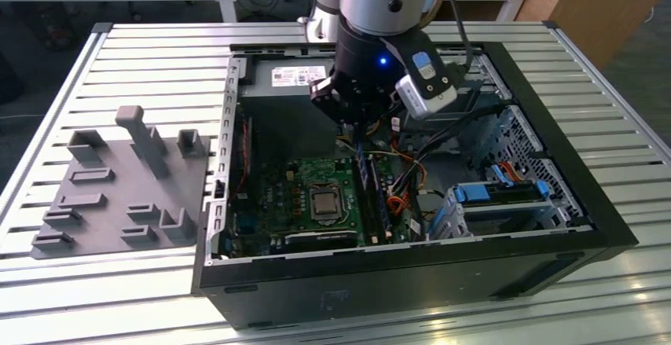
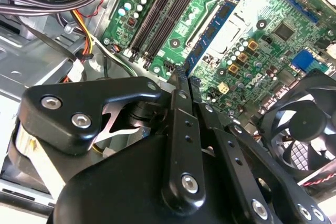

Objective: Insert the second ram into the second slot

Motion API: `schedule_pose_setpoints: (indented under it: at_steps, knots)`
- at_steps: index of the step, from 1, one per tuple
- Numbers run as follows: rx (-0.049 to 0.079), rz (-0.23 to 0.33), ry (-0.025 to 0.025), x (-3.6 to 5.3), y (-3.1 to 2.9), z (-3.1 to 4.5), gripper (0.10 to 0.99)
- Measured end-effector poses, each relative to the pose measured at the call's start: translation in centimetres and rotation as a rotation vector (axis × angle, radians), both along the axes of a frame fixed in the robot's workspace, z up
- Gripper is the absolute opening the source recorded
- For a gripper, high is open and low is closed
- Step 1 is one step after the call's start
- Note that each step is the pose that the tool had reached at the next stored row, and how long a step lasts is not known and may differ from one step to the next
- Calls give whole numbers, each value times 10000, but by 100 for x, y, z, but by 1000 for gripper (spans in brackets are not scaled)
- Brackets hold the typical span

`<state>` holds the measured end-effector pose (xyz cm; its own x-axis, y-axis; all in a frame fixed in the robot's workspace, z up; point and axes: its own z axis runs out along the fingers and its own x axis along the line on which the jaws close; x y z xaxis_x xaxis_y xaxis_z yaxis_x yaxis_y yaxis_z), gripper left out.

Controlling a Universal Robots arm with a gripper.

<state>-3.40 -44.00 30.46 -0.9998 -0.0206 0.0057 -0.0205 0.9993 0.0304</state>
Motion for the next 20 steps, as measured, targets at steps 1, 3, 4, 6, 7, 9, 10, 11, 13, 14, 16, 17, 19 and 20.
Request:
schedule_pose_setpoints:
  at_steps: [1, 3, 4, 6, 7, 9, 10, 11, 13, 14, 16, 17, 19, 20]
  knots:
    - [-2, -1, 1, 0, -1, -4, 133]
    - [-3, -20, 2, 0, -10, -11, 133]
    - [-3, -52, 1, 1, -17, -15, 133]
    - [-2, -163, 1, 1, -32, -24, 133]
    - [-1, -203, 1, 1, -41, -28, 133]
    - [-2, -243, 1, 1, -67, -35, 133]
    - [-1, -254, 1, 1, -75, -42, 133]
    - [1, -260, 0, 1, -80, -50, 133]
    - [-1, -264, 9, 7, -84, -63, 133]
    - [-3, -266, 17, 12, -84, -66, 133]
    - [0, -270, 26, 24, -84, -88, 133]
    - [-2, -271, 30, 27, -84, -102, 133]
    - [-2, -285, 30, 27, -84, -130, 133]
    - [-3, -290, 30, 27, -84, -144, 133]
